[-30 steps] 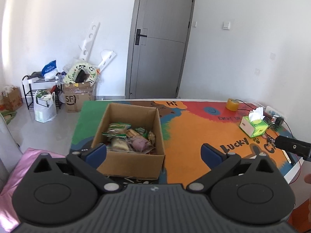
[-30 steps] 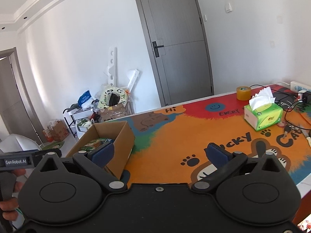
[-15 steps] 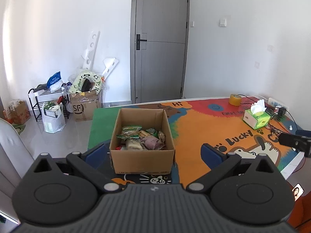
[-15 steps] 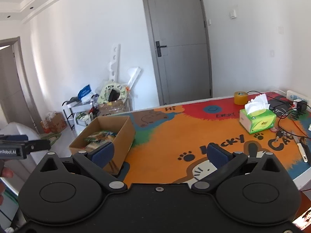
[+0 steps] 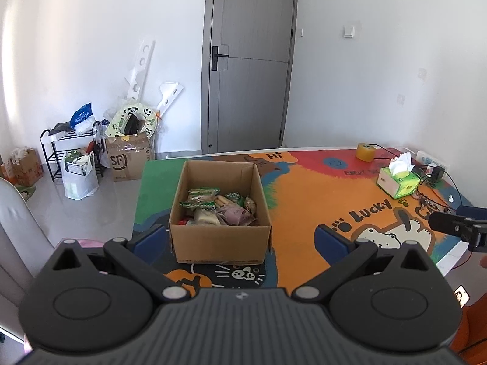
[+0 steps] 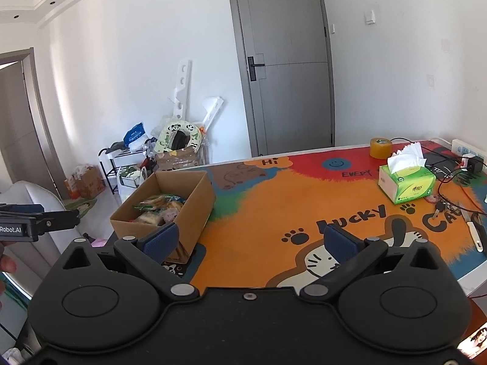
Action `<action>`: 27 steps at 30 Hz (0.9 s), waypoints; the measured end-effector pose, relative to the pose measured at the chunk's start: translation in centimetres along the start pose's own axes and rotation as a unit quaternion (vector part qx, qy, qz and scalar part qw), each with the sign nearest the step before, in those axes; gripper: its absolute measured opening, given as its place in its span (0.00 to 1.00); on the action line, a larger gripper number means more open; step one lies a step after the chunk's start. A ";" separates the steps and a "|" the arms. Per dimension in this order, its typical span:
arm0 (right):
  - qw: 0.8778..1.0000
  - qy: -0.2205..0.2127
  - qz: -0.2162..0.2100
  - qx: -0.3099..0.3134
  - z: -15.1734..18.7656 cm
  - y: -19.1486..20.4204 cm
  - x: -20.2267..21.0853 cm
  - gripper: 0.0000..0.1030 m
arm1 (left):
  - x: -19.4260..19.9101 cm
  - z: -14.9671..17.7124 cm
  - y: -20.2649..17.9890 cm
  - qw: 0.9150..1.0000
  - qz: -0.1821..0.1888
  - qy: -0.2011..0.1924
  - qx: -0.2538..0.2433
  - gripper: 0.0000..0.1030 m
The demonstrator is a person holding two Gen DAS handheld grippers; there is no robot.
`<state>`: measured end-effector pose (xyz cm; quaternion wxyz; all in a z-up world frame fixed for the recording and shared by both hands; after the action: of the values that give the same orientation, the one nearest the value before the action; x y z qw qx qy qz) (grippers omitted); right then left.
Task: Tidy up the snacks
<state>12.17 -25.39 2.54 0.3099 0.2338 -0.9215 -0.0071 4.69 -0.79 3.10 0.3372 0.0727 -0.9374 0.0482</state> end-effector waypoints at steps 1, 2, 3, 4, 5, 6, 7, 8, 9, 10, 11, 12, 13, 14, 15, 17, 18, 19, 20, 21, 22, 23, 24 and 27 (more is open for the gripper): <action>1.000 0.001 0.001 -0.001 0.0 -0.1 0.0 1.00 | 0.0 0.0 0.0 1.000 -0.001 0.000 -0.001 0.99; 1.000 0.000 0.002 -0.002 0.0 -0.1 0.0 1.00 | 0.0 0.0 0.0 1.000 -0.001 0.000 -0.001 0.99; 1.000 -0.001 0.001 -0.003 0.0 -0.1 0.0 1.00 | -0.1 0.0 -0.1 1.000 0.000 0.001 -0.001 0.99; 1.000 -0.001 0.001 -0.002 0.0 -0.1 0.0 1.00 | -0.1 0.0 -0.2 1.000 0.000 0.001 -0.002 0.99; 1.000 0.000 0.002 -0.002 0.0 -0.1 0.0 1.00 | -0.2 0.0 -0.1 1.000 0.000 0.002 -0.002 0.99; 1.000 0.000 0.002 -0.001 0.0 -0.1 0.0 1.00 | -0.2 0.1 -0.2 1.000 0.000 0.002 -0.003 0.99; 1.000 0.000 0.002 -0.001 0.1 -0.1 0.0 1.00 | -0.2 0.1 -0.2 1.000 0.001 0.003 -0.002 0.99; 1.000 0.000 0.002 0.000 0.0 -0.1 0.0 1.00 | -0.3 0.2 -0.2 1.000 0.001 0.003 -0.001 0.99; 1.000 0.000 0.002 0.001 0.1 0.0 0.0 1.00 | -0.2 0.1 -0.2 1.000 0.002 0.003 0.000 0.99; 1.000 0.000 0.002 0.004 0.1 0.0 0.0 1.00 | -0.2 0.2 -0.2 1.000 0.004 0.004 -0.001 0.99; 1.000 0.002 0.003 0.008 0.2 0.1 0.0 1.00 | -0.2 0.2 -0.2 1.000 0.006 0.004 -0.004 0.99; 1.000 0.004 0.004 0.009 0.3 0.1 -0.1 1.00 | -0.2 0.2 -0.3 1.000 0.004 0.003 -0.006 0.99; 1.000 0.007 0.004 0.010 0.3 0.1 -0.2 1.00 | -0.3 0.2 -0.2 1.000 0.000 0.003 -0.007 0.99; 1.000 0.009 0.003 0.009 0.3 0.2 -0.3 1.00 | -0.3 0.2 -0.2 1.000 -0.002 0.003 -0.006 0.99; 1.000 0.008 0.001 0.007 0.4 0.2 -0.3 1.00 | -0.4 0.2 -0.2 1.000 -0.001 0.004 -0.005 0.99; 1.000 0.001 0.002 0.005 0.3 0.3 -0.1 1.00 | -0.5 0.3 -0.1 1.000 0.001 0.006 -0.004 0.99; 1.000 0.000 0.004 0.005 0.2 0.3 -0.1 1.00 | -0.5 0.3 0.0 1.000 -0.001 0.006 -0.004 0.99; 1.000 0.000 0.004 0.006 0.2 0.3 -0.1 1.00 | -0.5 0.3 0.1 1.000 -0.003 0.006 -0.003 0.99; 1.000 0.001 0.003 0.007 0.3 0.3 -0.1 1.00 | -0.5 0.4 0.1 1.000 -0.002 0.007 -0.002 0.99; 1.000 0.002 0.004 0.010 0.2 0.3 -0.1 1.00 | -0.5 0.4 0.2 1.000 -0.002 0.007 -0.001 0.99; 1.000 0.002 0.004 0.012 0.2 0.3 0.0 1.00 | -0.6 0.4 0.2 1.000 -0.002 0.008 0.000 0.99; 1.000 0.001 0.003 0.012 0.2 0.3 0.0 1.00 | -0.6 0.4 0.1 1.000 -0.001 0.009 0.000 0.99; 1.000 0.000 0.002 0.011 0.2 0.3 0.1 1.00 | -0.7 0.4 0.2 1.000 0.000 0.010 0.000 0.99; 1.000 0.003 0.000 0.009 0.2 0.4 0.0 1.00 | -0.7 0.4 0.2 1.000 0.001 0.010 0.001 0.99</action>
<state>11.88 -25.06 2.43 0.3105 0.2370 -0.9206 0.0016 4.92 -0.61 2.32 0.3467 0.0716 -0.9339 0.0504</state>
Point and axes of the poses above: each gripper's, at about its wrist camera, not at the fingertips, and x roughly against the way its jaws point, y to its left, z to its underside, the point moved 6 cm from there along -x, roughly the way its jaws point, and after that the axes turned 9 degrees about y, right-handed, at the moved point
